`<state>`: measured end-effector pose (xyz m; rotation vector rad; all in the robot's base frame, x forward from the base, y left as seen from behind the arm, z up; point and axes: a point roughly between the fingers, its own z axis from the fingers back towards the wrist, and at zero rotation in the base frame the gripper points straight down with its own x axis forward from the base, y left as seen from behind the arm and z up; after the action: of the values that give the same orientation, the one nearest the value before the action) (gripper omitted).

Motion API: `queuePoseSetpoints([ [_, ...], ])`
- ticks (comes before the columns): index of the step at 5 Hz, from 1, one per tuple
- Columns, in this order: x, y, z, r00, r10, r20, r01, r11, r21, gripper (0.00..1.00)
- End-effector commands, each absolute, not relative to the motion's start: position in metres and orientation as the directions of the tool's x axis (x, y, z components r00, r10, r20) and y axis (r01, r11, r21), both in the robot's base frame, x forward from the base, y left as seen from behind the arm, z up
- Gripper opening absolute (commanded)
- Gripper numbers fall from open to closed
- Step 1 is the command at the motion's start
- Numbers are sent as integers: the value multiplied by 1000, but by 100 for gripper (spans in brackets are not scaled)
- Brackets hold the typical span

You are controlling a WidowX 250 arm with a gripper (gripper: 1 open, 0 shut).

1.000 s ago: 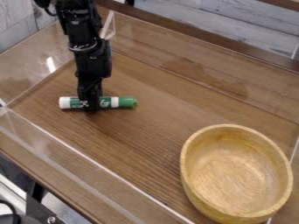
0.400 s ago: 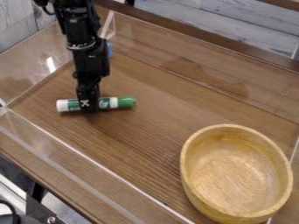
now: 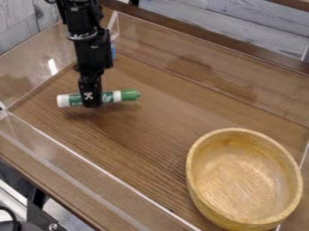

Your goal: Put the green marker in the brown bowl

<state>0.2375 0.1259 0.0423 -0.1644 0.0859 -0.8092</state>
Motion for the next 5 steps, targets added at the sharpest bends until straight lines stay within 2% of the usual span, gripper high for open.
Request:
queuePoseSetpoints([
  [1,253,134,73,690,-724,6,722,687,-79,0],
  [5,286,99,110,732,-681,23,681,731,-38,0],
])
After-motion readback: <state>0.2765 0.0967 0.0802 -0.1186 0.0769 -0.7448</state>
